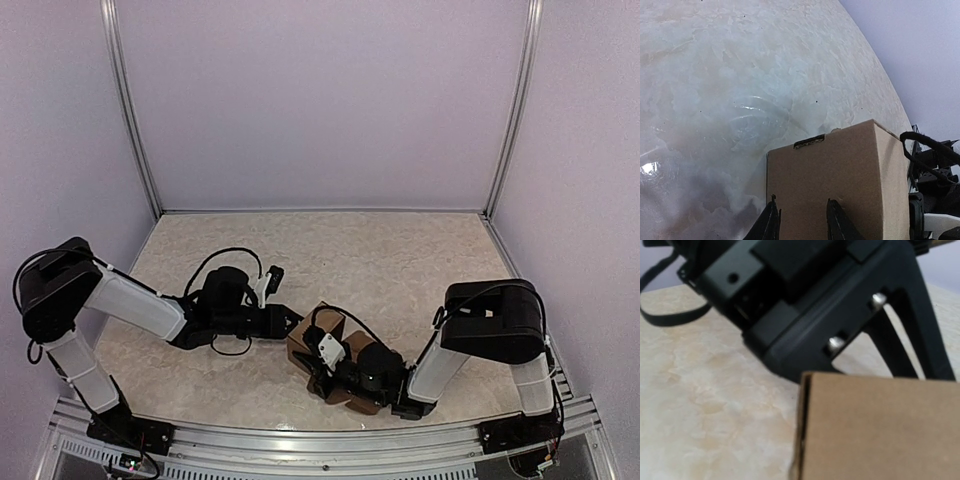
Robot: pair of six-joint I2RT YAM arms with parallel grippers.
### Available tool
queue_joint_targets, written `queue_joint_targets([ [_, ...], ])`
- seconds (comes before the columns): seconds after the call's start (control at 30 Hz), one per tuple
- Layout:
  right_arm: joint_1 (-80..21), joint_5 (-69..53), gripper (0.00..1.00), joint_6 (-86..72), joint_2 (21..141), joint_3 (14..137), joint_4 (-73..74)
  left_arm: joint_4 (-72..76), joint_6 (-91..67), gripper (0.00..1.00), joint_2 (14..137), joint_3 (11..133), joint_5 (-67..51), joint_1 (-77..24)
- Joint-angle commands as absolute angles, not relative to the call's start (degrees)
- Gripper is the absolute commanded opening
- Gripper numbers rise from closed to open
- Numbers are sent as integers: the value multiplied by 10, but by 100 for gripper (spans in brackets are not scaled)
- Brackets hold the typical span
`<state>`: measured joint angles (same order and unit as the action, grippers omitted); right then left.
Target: Fold the paper box
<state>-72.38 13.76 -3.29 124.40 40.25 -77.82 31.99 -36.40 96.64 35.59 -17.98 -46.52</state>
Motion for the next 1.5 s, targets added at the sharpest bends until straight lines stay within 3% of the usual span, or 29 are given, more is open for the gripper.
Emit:
queue_joint_targets([
  [0.0,-721,165,0,-29,1248,414,-730,257,-340,33,947,345,-203,-480],
  [0.17,-720,170,2,-29,1243,409,-729,224,-335,36,927,339,-170,-458],
  [0.5,-720,199,40,-22,1205,383,-706,116,-308,39,861,340,-86,-427],
  [0.73,-723,201,54,-27,1133,347,-664,43,-285,40,814,364,-27,-425],
  [1.03,-727,139,64,-52,944,315,-433,-78,-230,46,746,434,65,-460],
  [1.47,-715,235,70,-206,688,349,38,-154,-165,49,721,529,77,-509],
])
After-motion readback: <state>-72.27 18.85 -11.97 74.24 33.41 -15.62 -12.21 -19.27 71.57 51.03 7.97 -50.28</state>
